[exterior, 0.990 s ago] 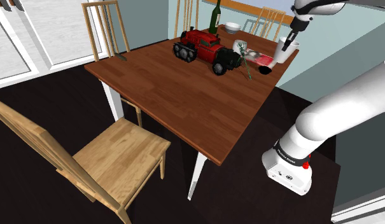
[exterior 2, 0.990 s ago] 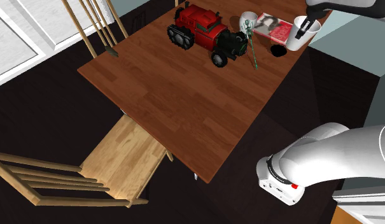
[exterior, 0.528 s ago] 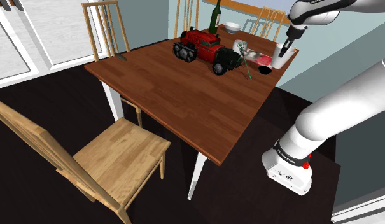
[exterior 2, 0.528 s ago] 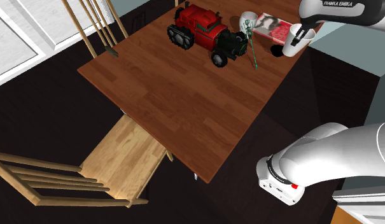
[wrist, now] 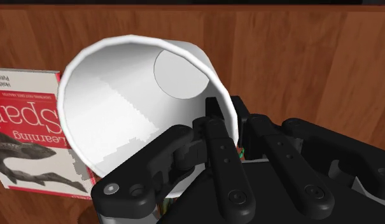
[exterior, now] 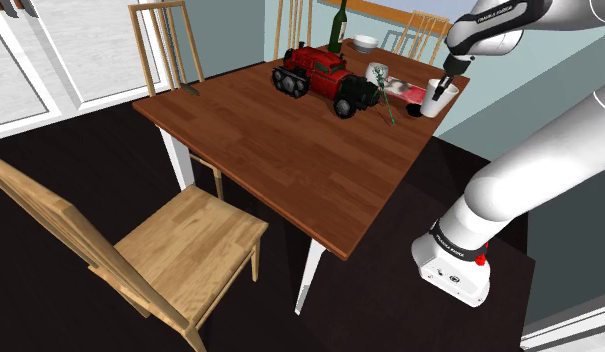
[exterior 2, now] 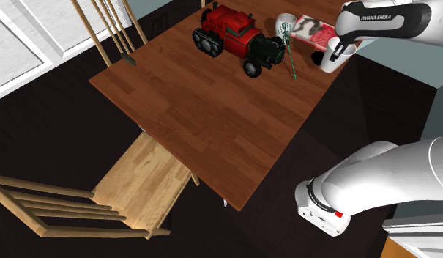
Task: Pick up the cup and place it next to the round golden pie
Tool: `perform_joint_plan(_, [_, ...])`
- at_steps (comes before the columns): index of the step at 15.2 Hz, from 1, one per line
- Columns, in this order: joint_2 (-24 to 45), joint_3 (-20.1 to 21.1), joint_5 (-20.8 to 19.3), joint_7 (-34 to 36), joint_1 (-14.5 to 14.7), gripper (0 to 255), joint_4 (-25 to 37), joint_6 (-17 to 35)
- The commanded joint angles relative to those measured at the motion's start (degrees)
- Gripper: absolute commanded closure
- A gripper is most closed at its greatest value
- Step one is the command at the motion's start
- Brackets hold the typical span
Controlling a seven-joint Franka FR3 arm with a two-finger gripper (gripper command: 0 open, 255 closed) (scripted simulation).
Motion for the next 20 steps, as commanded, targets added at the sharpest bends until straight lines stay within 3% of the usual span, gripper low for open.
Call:
perform_joint_plan(1, [0.96,-0.45,0.42,-0.25,0.16,255,-0.8,1.72])
perform_joint_plan(11, [7.02,-2.86,4.18,-2.75,1.2,255,-5.06,11.17])
perform_joint_plan(19, [7.02,-2.84,4.19,-2.75,1.18,255,-5.06,11.17])
perform_joint_plan(20, [7.02,-2.84,4.19,-2.75,1.18,0,-5.06,11.17])
